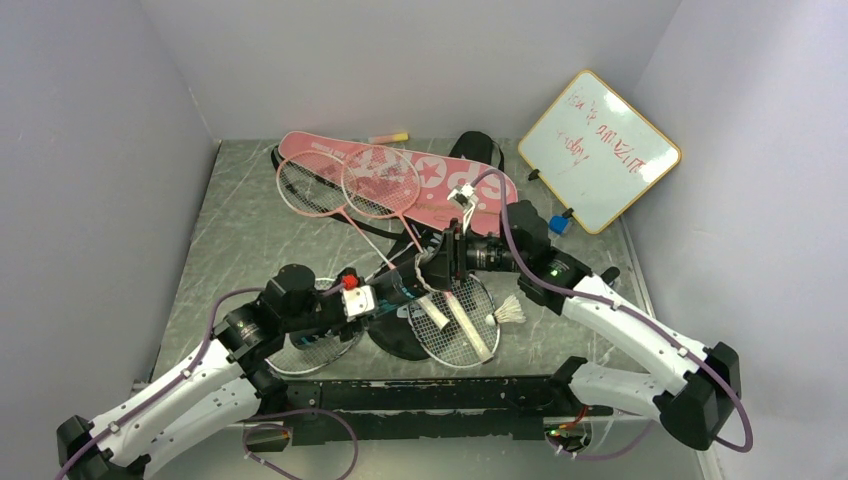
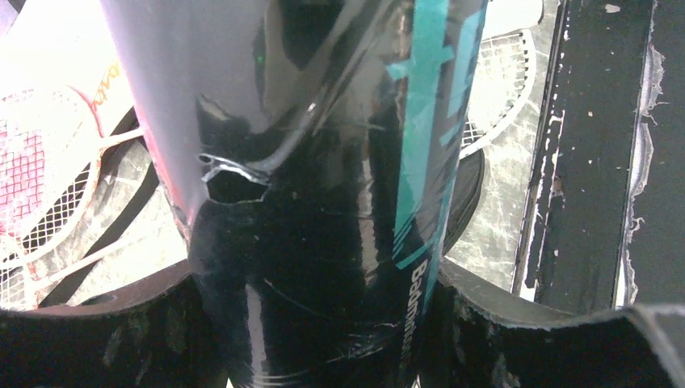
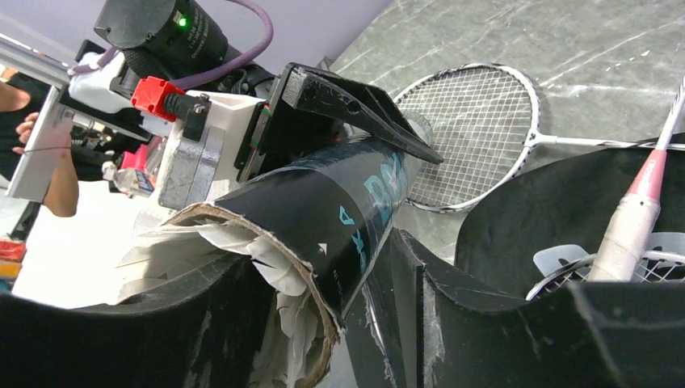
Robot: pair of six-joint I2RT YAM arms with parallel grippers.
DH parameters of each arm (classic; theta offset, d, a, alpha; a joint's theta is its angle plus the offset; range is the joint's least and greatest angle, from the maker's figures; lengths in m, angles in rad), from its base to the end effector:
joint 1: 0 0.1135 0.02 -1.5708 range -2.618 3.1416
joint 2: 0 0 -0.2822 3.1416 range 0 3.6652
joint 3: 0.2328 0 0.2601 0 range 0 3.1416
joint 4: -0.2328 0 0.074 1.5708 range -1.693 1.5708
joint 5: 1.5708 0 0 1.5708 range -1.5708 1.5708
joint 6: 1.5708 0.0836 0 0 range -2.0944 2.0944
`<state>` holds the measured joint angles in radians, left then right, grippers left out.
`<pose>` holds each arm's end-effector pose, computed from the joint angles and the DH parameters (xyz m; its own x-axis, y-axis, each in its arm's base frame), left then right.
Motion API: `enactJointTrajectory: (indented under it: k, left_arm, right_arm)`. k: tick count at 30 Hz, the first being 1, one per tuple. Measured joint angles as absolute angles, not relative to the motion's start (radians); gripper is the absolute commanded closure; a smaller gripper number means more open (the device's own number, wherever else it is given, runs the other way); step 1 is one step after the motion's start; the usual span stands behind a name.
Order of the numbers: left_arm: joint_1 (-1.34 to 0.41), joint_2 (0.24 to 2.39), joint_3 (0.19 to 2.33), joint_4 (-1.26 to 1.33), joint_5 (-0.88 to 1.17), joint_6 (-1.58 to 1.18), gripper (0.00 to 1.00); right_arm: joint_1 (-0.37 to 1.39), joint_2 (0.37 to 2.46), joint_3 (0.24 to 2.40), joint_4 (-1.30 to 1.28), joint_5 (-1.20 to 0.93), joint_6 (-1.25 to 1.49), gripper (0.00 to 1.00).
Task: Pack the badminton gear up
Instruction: Place the shuttlecock at the shuttle tube.
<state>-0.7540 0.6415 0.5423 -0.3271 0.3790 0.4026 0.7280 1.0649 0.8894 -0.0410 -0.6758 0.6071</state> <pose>0.1172 -0.1525 0.2543 0.0681 0.4354 -0.8976 0.9292 0.3000 0.2160 0.1734 0.2246 0.3453 -0.6880 -0.0170 -0.7255 -0.7094 0.2260 0.6675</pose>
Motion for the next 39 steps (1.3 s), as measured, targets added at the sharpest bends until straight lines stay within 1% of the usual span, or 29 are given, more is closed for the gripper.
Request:
enactJointTrajectory:
  k: [5,15,20,24,27,35,39]
  left_arm:
    - [-0.756,0.641,0.542,-0.345,0.393,0.414,0.64]
    - [-0.748,0.629,0.529,-0.36,0.423,0.424,0.65]
    - [-0.749,0.624,0.529,-0.36,0.405,0.424,0.65]
    - [-0.753,0.629,0.529,-0.345,0.381,0.424,0.65]
    - [-0.755,0.632,0.529,-0.34,0.355,0.418,0.65]
    - [-0.754,0.633,0.529,-0.34,0.271,0.397,0.64]
    - [-0.753,0.634,0.529,-0.34,0.253,0.396,0.64]
  right_arm:
    - [0.765,1.075,0.891,-0.06,-0.635,0.585,0.37]
    - [0.798,1.153,0.936,-0.122,-0.61,0.563,0.38]
    - [0.804,1.155,0.969,-0.182,-0.571,0.533,0.27]
    - [0.81,1.114,0.982,-0.25,-0.453,0.511,0.21]
    - [0.815,1.067,0.995,-0.301,-0.353,0.5,0.19]
    - [0.819,0.961,1.034,-0.426,-0.016,0.507,0.18]
    - [0.819,0.937,1.029,-0.488,0.152,0.54,0.15]
